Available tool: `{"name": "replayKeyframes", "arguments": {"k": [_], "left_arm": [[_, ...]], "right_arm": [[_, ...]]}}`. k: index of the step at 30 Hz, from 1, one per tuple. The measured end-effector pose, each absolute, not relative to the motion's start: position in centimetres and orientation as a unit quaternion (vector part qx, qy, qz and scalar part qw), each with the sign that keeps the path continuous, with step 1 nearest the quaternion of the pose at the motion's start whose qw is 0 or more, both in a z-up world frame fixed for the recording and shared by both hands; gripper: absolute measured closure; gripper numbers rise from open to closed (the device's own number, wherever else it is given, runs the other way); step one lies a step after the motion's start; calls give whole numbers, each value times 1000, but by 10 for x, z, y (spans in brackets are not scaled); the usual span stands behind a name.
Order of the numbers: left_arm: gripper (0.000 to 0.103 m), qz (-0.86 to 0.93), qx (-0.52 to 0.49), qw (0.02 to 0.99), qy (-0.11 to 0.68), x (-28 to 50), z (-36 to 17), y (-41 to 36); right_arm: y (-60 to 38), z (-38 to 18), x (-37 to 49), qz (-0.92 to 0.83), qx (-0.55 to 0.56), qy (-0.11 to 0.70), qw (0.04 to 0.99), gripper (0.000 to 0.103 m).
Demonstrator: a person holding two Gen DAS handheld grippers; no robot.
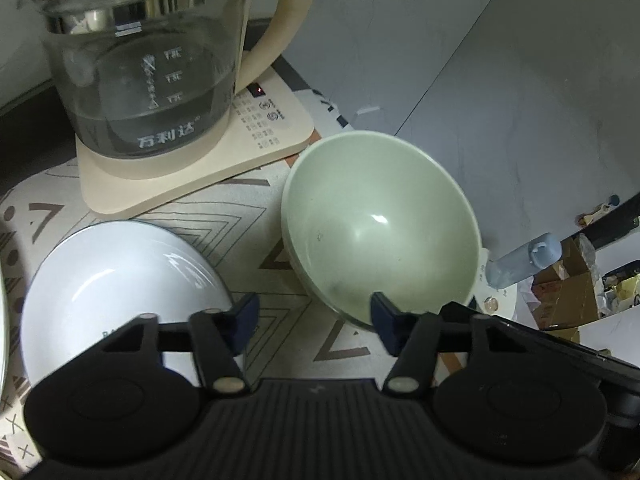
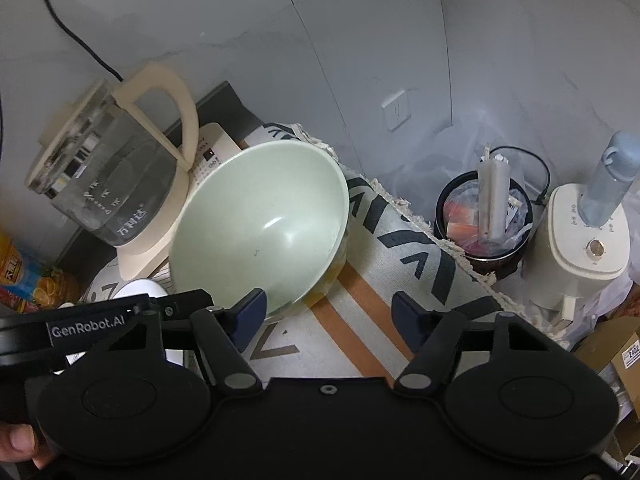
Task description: Organize plates and bowls
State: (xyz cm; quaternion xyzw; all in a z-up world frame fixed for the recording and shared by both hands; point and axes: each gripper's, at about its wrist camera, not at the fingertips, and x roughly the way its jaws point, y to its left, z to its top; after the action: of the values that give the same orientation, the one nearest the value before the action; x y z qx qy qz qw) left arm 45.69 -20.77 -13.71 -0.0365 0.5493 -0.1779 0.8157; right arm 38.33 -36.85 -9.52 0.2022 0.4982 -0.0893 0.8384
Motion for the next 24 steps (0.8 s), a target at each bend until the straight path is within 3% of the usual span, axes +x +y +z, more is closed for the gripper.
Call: {"name": "replayKeyframes", "arguments": {"k": [7,11,16,24], "left_arm": [[79,-179,-52,806,562,470,-152,-215],[82,-170,-48,811,558,473,-155,-220],[83,-173,-49,809,559,468,-150,-220],[83,-173,-50,816,549,450,-133,-218]], "right_arm": [[-370,-114,399,-88,218,511,827,53],[-369,-125,409,-78,230,515,822,73],[-364,-120,410,-85,198,515,830,79],[-362,-105,396,-82,194,509,835,79]]}}
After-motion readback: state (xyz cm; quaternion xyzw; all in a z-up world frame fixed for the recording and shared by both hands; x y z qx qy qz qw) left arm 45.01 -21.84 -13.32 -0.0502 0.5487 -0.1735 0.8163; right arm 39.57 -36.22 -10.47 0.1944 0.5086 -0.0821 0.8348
